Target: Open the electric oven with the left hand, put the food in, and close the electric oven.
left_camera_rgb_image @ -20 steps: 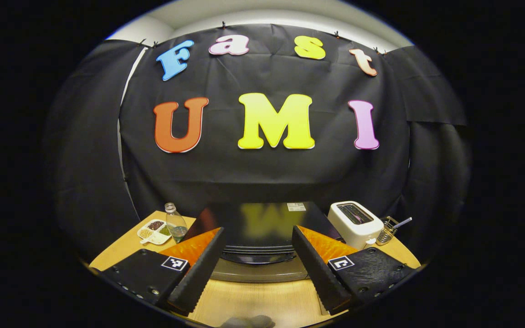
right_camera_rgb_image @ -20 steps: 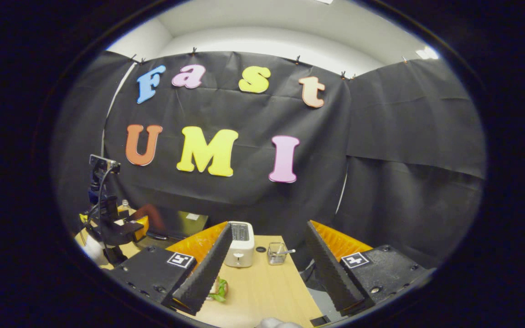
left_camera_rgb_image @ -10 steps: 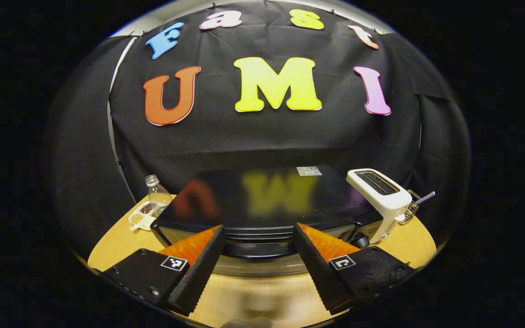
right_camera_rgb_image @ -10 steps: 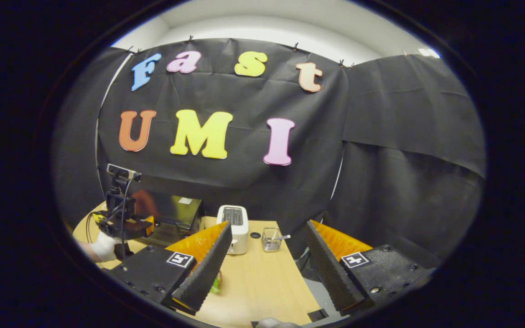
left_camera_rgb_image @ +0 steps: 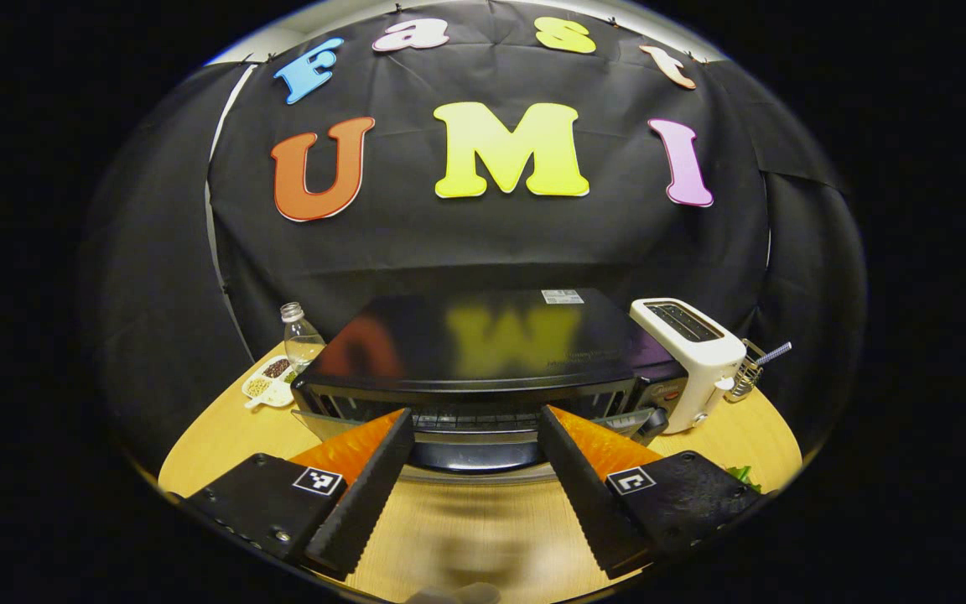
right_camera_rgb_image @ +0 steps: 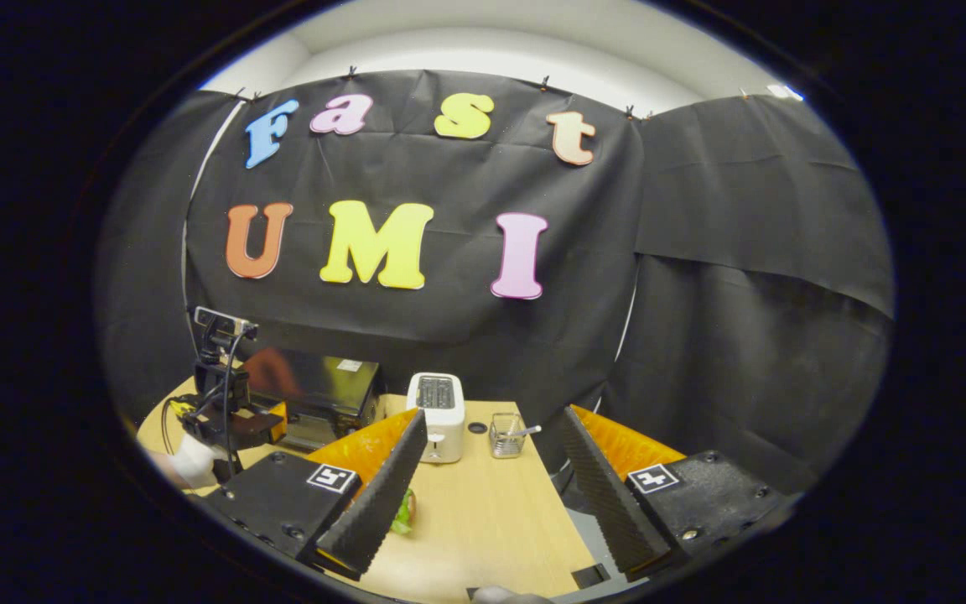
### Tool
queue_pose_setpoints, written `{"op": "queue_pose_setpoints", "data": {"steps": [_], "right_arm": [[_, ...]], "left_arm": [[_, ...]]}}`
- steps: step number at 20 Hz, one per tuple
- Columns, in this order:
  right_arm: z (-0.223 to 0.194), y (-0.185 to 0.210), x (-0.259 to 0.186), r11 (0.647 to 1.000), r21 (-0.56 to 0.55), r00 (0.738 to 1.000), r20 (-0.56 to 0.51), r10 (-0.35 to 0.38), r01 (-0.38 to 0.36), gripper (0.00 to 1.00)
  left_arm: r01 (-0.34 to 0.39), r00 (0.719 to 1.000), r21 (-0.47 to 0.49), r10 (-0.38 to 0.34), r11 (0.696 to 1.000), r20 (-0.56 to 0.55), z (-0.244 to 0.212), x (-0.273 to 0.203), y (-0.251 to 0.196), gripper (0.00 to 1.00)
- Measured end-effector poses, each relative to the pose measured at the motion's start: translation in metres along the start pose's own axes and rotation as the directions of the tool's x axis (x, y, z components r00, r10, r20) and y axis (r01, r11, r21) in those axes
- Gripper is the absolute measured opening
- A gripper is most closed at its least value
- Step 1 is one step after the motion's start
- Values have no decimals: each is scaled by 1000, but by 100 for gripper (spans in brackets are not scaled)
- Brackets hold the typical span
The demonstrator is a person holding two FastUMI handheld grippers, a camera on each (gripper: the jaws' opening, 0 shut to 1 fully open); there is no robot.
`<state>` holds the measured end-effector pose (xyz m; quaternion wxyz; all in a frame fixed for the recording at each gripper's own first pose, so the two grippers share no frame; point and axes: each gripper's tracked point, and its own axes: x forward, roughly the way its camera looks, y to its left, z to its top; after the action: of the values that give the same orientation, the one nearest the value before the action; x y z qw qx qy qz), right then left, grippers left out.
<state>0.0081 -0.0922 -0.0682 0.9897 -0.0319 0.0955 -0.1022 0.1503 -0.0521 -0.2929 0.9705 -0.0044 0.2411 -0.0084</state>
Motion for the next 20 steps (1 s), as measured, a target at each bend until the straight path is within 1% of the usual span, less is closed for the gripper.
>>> {"op": "queue_pose_setpoints", "data": {"steps": [3, 4, 5, 6, 7, 8, 10, 11, 12, 14, 16, 20], "right_arm": [[-7, 2, -7, 1000, 3, 1000, -5, 12, -12, 100], [-8, 1, -9, 1000, 2, 1000, -10, 14, -14, 95], [-11, 1, -11, 1000, 3, 1000, -12, 17, -17, 100], [-13, 1, -14, 1000, 4, 1000, -16, 20, -20, 96], [-16, 1, -15, 1000, 4, 1000, -21, 24, -24, 96], [-18, 1, -17, 1000, 4, 999, -24, 25, -25, 100], [-21, -1, -21, 1000, 5, 999, -28, 29, -28, 100], [-25, -1, -21, 1000, 7, 999, -30, 29, -29, 96], [-27, -2, -22, 1000, 10, 999, -35, 29, -28, 100], [-30, 2, -26, 999, 16, 998, -44, 44, -43, 100], [-35, 0, -27, 999, 9, 998, -47, 43, -43, 100], [-41, -3, -30, 999, -1, 997, -63, 37, -37, 100]], "left_arm": [[3, 1000, 2, -3, 1000, -11, -14, -15, 0, 99], [2, 1000, 1, -2, 1000, -17, -19, -19, -1, 99], [-1, 1000, -1, 1, 1000, -30, -25, -22, 0, 99], [-2, 999, -3, 2, 1000, -40, -32, -24, 0, 99], [-4, 999, -1, 4, 1000, -37, -35, -33, -2, 99], [-5, 999, 2, 5, 1000, -49, -42, -36, -1, 99], [-6, 998, 0, 6, 1000, -65, -52, -41, -2, 99], [-6, 997, -2, 6, 1000, -72, -58, -45, -3, 100], [-8, 996, -7, 7, 1000, -87, -66, -48, -4, 99], [-11, 995, -7, 10, 1000, -97, -78, -54, -4, 99], [-14, 993, -9, 12, 1000, -115, -91, -58, -6, 99], [-12, 985, -56, 2, 998, -174, -116, -65, -9, 98]]}}
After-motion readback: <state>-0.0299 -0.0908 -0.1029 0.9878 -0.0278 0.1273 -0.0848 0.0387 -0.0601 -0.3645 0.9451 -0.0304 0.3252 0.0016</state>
